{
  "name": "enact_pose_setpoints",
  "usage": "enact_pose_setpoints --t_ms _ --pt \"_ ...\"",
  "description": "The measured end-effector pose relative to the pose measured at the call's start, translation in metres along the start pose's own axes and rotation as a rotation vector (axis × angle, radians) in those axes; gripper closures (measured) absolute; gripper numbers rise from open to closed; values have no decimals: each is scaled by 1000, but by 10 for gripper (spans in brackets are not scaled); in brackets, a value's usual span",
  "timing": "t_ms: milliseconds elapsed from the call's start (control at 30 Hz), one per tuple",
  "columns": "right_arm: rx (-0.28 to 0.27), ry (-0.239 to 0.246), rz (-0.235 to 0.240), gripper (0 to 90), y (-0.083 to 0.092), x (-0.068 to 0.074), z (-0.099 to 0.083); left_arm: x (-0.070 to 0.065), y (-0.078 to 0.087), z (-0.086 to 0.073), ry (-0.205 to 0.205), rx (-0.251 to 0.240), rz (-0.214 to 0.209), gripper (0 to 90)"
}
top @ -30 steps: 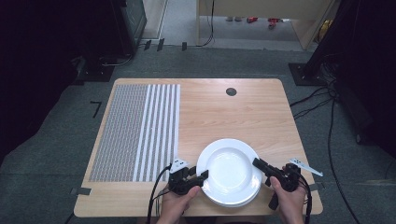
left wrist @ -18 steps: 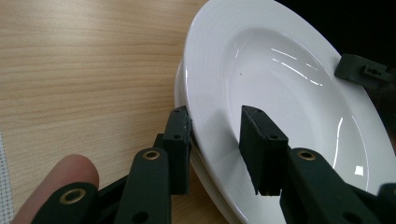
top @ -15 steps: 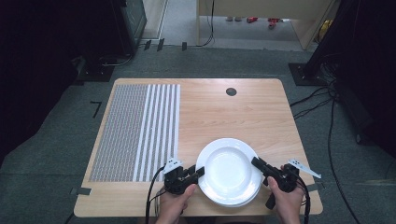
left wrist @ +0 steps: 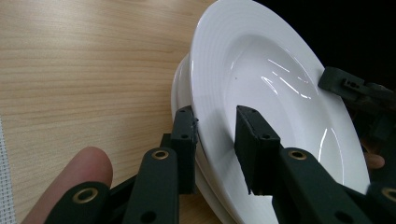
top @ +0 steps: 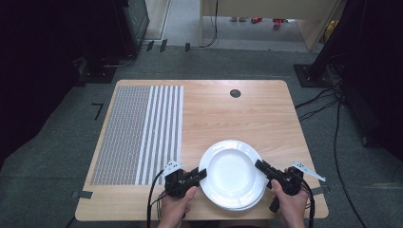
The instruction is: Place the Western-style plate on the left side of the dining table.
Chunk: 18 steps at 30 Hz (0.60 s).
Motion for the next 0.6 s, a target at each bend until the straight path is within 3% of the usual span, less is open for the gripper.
enact_pose_setpoints --t_ms 267,300,600 --pt "-14 7 8 799 0 2 0 2 0 1 37 -2 -2 718" --pt "-12 3 10 800 0 3 0 1 1 1 33 -10 19 714" --pt "-18 4 7 800 0 4 -1 1 1 -2 30 -9 5 704"
Point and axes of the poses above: each handheld gripper's, and its own axes: y roughly backward along the jaws, z roughly out of its top, x roughly to its left, the point moved 4 cm from there along -y, roughly forward along the jaws, and after that the axes turned 8 degrees about -y, right-handed, at the moved point
